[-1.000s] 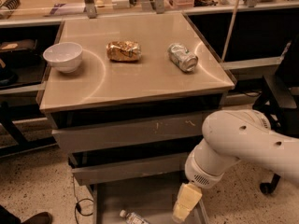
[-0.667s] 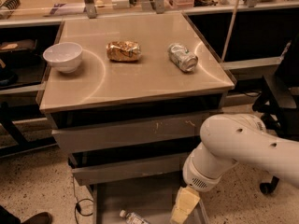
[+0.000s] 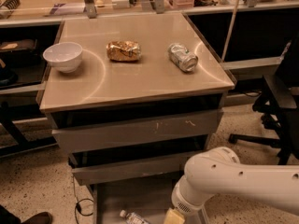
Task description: Pick blue plastic bottle from bottom drawer and place on counter
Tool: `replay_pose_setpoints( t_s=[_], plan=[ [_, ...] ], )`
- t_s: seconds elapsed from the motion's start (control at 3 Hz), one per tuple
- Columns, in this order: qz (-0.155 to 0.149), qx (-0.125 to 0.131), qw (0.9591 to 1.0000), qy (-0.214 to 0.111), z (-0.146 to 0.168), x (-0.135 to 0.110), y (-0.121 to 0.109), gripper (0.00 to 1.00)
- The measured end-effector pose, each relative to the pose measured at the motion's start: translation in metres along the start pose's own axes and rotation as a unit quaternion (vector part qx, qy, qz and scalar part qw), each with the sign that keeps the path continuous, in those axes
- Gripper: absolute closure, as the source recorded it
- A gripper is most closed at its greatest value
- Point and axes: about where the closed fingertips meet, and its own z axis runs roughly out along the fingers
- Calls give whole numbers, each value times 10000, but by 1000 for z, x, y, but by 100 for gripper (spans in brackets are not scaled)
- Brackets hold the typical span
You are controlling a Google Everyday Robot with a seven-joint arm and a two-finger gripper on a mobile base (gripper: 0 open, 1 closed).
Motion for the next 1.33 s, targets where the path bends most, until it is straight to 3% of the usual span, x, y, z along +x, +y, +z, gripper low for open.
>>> replay_pose_setpoints(
  t_s=[0.33,1.0,1.33],
  plan=[
    [498,-159,9985,-143,43,-1,-5,0],
    [565,-359,9973,-299,72,-1,2,0],
    [777,-579,9942,-463,122,8,14,0]
  ],
)
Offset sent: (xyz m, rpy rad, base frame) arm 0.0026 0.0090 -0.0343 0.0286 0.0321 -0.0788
